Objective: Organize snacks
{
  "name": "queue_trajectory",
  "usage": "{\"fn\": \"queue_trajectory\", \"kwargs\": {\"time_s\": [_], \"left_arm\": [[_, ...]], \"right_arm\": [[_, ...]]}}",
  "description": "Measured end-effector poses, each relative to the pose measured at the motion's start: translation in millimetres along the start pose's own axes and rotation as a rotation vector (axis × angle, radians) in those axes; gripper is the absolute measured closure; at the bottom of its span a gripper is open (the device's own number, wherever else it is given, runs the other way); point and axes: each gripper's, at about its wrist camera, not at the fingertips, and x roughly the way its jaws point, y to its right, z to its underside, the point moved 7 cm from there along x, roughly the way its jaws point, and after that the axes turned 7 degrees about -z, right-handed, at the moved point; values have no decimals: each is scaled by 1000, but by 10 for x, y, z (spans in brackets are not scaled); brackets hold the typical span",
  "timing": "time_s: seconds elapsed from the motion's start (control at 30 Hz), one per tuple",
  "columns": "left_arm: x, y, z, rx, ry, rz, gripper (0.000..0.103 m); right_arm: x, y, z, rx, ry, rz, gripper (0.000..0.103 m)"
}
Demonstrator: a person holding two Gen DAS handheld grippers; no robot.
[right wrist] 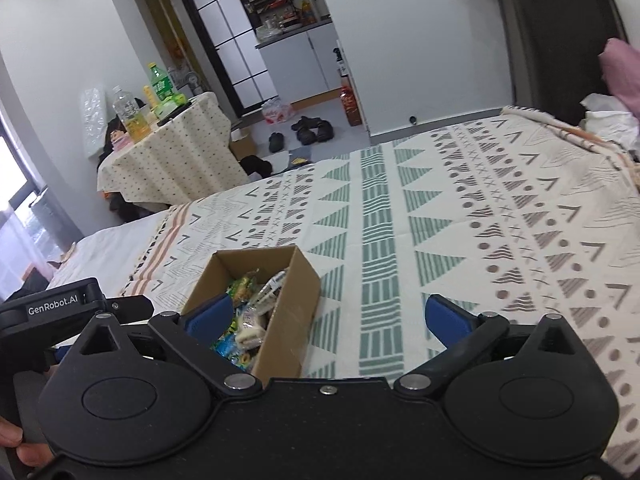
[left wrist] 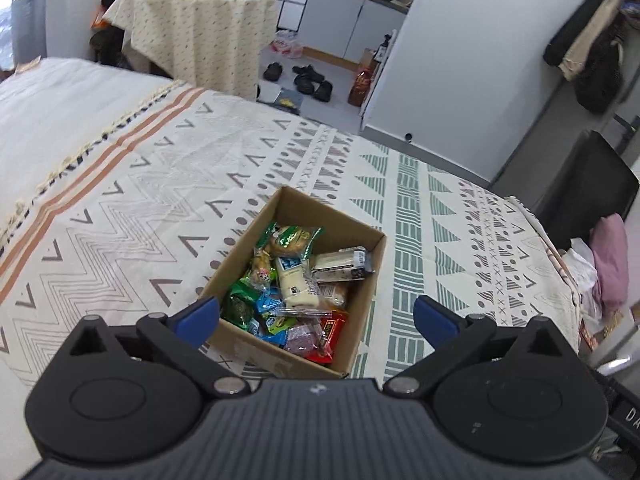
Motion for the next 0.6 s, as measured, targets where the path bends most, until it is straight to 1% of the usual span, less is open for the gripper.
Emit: {"fn": "queue_trajectory", "kwargs": {"time_s": [0.17,0.3,0.4,0.5,0.6], "left_arm": [[-189,18,62,57,26,13,0],[-321,2,139,106,17,27,0],[-442,-4,181,152,29,32,0],[-565,-18,223,169,36,45,0],[-662,-30,267,190,50,44,0]], "right_arm": [[-229,1,36,7,17,32,0],[-372,-20,97,9,24,33,0],[-469,-62,151,-11,25,38,0],[-566,-98,183,-30,30,50,0],[-667,-127,217,-35,34,43,0]]}}
